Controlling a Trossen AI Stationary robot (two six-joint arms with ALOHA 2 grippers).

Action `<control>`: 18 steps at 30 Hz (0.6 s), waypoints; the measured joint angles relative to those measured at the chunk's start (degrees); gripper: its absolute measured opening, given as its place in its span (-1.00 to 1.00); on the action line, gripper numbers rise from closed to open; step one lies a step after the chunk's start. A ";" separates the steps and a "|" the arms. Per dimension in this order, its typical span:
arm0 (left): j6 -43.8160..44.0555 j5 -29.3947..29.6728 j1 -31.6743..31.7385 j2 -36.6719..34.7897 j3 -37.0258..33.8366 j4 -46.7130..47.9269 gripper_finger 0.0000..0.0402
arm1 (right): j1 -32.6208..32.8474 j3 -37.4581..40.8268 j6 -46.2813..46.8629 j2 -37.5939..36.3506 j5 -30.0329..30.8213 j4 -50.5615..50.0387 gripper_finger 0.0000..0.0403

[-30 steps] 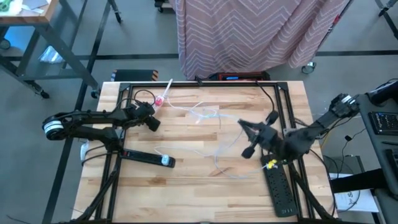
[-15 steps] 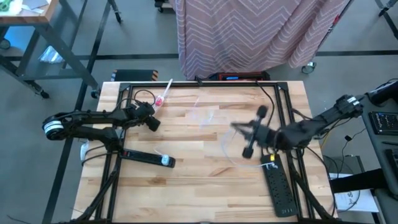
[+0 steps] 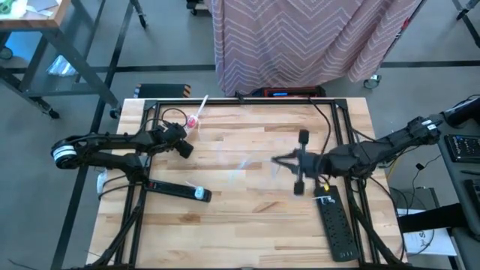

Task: Plug in charger cables
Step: Adjust the charger cables on the table

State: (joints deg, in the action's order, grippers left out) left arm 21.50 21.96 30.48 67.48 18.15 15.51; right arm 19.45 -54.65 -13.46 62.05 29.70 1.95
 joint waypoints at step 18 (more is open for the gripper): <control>0.20 0.00 0.00 0.00 0.00 -0.11 -0.11 | -1.93 -0.47 15.89 0.20 14.54 -18.13 -1.00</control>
State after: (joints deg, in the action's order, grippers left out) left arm 21.69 21.96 30.48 67.48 18.15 15.40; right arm 17.52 -55.11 2.43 62.25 44.23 -16.18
